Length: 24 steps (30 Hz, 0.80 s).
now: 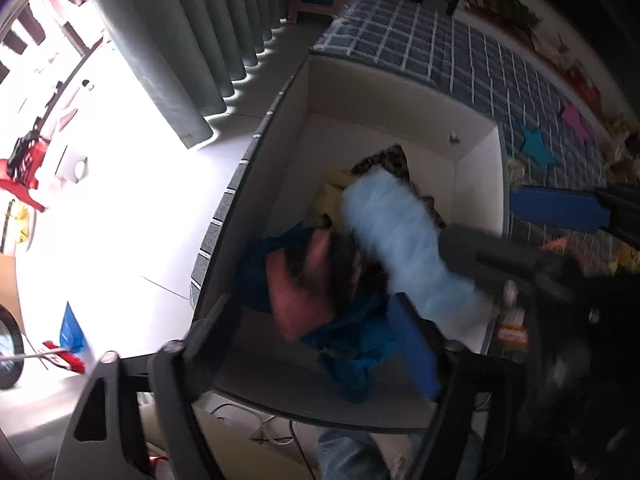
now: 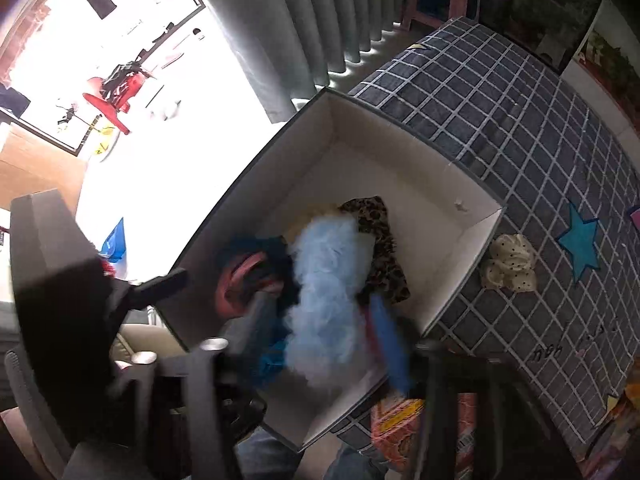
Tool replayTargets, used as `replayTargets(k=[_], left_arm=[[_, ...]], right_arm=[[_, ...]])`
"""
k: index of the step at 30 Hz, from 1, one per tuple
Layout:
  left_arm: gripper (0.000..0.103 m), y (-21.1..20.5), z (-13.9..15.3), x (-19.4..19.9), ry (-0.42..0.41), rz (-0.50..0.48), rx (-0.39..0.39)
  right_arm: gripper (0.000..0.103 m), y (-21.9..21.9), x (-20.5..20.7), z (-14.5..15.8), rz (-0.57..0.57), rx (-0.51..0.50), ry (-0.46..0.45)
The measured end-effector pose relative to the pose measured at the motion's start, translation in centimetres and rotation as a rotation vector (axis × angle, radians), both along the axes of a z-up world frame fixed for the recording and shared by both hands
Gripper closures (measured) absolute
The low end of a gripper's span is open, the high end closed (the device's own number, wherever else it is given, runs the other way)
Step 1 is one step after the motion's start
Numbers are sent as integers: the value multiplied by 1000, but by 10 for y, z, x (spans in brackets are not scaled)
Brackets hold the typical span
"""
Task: Organize soft objects
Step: 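Open both tools to release the items and move back over the bed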
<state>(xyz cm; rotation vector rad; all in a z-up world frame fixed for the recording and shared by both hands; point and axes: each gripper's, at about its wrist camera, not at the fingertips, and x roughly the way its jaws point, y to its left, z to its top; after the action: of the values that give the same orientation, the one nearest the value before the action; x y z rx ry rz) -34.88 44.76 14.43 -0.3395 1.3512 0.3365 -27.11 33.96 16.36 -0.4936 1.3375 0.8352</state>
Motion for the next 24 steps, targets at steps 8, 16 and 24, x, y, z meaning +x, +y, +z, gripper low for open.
replayTargets(k=[8, 16, 24], left_arm=[[0, 12, -1, -1, -44, 60, -109], [0, -1, 18, 23, -112, 53, -200], [0, -22, 35, 58, -95, -2, -181]], right_arm=[[0, -18, 17, 13, -85, 62, 9], [0, -74, 67, 39, -223, 93, -23], [0, -172, 128, -24, -569, 8, 182]])
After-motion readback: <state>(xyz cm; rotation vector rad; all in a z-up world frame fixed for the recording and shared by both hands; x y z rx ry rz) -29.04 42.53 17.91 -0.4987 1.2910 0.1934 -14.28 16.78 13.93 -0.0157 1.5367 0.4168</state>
